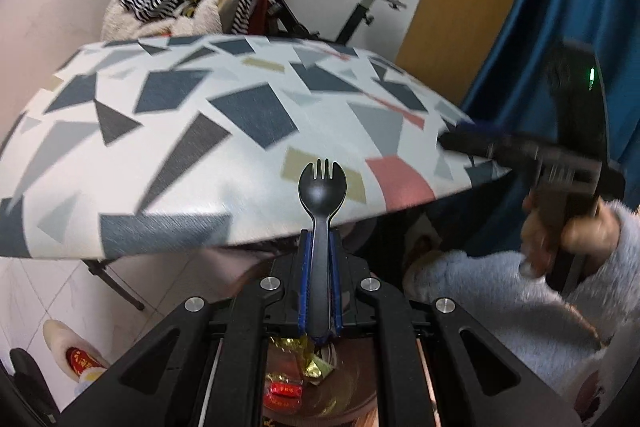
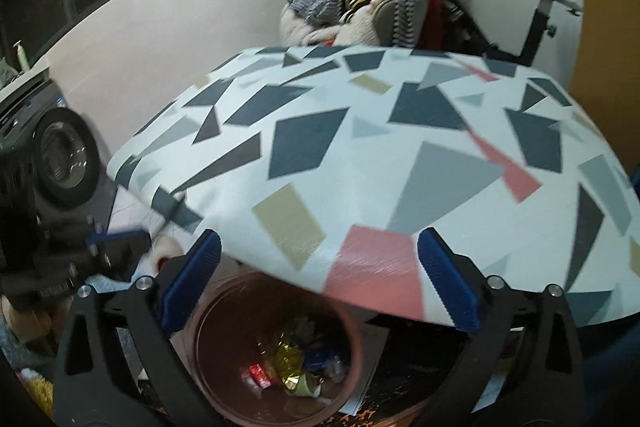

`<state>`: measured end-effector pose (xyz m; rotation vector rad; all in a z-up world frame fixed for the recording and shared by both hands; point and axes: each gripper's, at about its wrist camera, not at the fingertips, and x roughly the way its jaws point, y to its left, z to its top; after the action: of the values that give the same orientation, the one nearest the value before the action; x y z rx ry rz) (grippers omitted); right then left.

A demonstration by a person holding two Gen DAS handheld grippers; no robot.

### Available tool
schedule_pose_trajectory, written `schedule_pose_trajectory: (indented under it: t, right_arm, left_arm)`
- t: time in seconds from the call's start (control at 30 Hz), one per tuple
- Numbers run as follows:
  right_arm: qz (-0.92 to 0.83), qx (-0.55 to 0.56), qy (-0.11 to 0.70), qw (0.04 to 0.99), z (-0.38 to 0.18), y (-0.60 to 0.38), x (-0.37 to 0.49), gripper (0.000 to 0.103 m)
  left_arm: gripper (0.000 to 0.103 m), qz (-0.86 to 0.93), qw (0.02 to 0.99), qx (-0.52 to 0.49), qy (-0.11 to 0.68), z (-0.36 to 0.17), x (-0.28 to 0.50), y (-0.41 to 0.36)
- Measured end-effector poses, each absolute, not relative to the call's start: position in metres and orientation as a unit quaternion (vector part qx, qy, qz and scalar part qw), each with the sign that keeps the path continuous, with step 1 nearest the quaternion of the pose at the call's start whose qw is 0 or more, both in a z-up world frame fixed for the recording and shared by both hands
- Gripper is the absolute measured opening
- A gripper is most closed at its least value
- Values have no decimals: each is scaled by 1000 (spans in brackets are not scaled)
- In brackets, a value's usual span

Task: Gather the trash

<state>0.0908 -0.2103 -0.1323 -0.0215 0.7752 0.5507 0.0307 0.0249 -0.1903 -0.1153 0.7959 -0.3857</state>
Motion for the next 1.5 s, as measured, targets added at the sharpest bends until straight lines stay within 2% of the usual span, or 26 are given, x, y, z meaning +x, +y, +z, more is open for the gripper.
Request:
schedule_pose_trajectory:
  t: [0.27,0.6,0.63,0.7,0.73,0.77,0.83,0.97,1.07,1.5]
  right_arm:
    - [249,-4,371,895,-126,-227,106,97]
    - [245,4,370,896,-127,-229,104,97]
    - [245,4,368,897,-127,-229,104,97]
    - [245,2,367,898,-126,-229,102,97]
    - [243,-2,365,898,-125,-228,102,97]
    - [242,-4,364,899,-124,-229,101,97]
    - [241,-7,363,900,-123,-229,100,97]
    - [237,-8,364,901,-118,-230,101,97]
    - [234,-12,361,903,-112,-229,101,97]
    - [231,-17,318,919,-55,-226,97,97]
  left_arm:
    - [9,-206,874,-48,437,-230,37,10]
    - [10,-213,864,-33,455,-250,43,-4]
    - [12,-212,864,-31,456,-252,44,-5]
    - [31,-204,865,-29,457,-253,45,-5]
    - [50,-196,869,-31,453,-251,45,-2]
    - [57,-191,874,-35,445,-247,45,-1]
    - [64,-179,885,-45,427,-234,46,8]
    - [88,-157,905,-53,391,-203,47,22]
    - [97,-137,921,-44,363,-174,47,30]
    - [97,-72,958,-9,277,-60,43,48]
